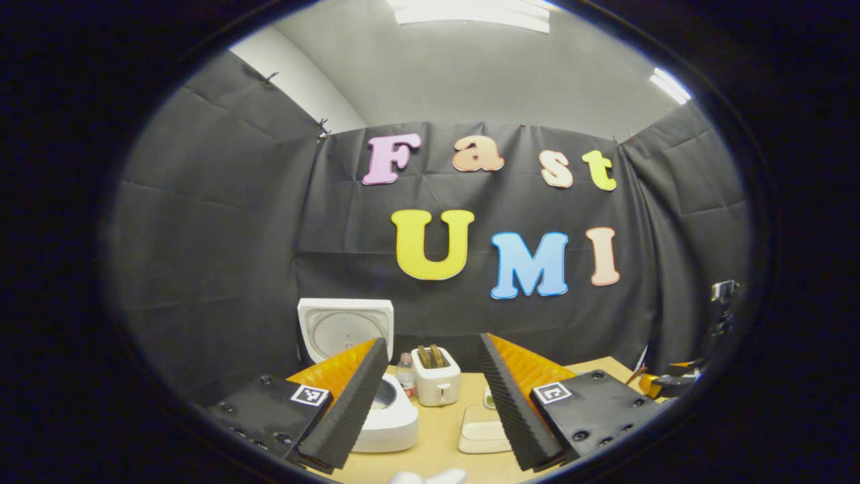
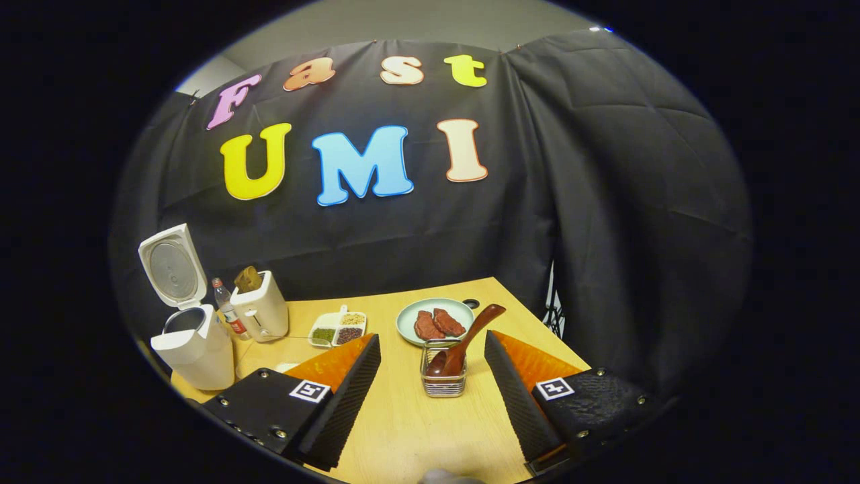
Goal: Close the left gripper, press the button to open the rice cooker; take a wooden spoon from the chopstick holder with the right hand, scoop a spoonful of rice and pour it into the rice cooker, then put the wooden spoon back into the chopstick holder.
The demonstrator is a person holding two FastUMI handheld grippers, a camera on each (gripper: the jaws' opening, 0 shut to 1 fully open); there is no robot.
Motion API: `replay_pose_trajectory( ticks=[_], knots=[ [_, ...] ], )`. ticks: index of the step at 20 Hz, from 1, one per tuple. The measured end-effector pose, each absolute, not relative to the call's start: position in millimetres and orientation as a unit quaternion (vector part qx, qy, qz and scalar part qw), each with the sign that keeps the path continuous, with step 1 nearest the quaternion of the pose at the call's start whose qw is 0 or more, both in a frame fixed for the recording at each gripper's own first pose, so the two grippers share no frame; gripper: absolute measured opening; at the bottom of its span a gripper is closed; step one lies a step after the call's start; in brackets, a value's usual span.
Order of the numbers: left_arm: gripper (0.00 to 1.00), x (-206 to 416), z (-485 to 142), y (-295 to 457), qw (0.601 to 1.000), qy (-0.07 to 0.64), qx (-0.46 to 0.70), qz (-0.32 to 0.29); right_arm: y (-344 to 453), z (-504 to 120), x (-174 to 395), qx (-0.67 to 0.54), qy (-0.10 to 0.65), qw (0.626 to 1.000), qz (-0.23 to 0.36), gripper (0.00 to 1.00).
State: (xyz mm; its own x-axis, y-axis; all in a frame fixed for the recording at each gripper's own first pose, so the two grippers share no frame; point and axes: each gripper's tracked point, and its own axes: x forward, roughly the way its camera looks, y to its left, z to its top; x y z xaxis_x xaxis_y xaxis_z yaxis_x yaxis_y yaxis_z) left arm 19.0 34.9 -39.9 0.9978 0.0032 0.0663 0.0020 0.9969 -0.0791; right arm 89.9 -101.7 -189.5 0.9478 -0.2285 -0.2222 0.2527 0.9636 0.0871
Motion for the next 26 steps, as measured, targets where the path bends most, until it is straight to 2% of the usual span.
replay_pose_trajectory(
  ticks=[8,15,23,25,26],
  knots=[
    [0.93,27.8,-52.7,22.4,0.999,-0.001,-0.025,0.024,-149.8,-255.3,167.4,0.102,0.132,0.975,-0.145,0.95],
    [0.93,41.9,-52.0,-0.1,0.999,0.0,-0.005,0.032,-177.9,-285.6,241.2,0.111,0.136,0.974,-0.144,0.95],
    [0.94,48.8,-66.1,-9.8,0.999,0.017,0.003,0.043,-187.0,-294.7,270.8,0.133,0.138,0.971,-0.142,0.98],
    [0.94,48.1,-67.8,-6.5,0.999,0.019,0.005,0.049,-188.1,-293.6,273.2,0.133,0.135,0.971,-0.143,0.84],
    [0.94,47.2,-68.3,-7.7,0.999,0.02,0.004,0.048,-187.4,-293.3,273.5,0.134,0.134,0.972,-0.142,0.67]
  ],
)
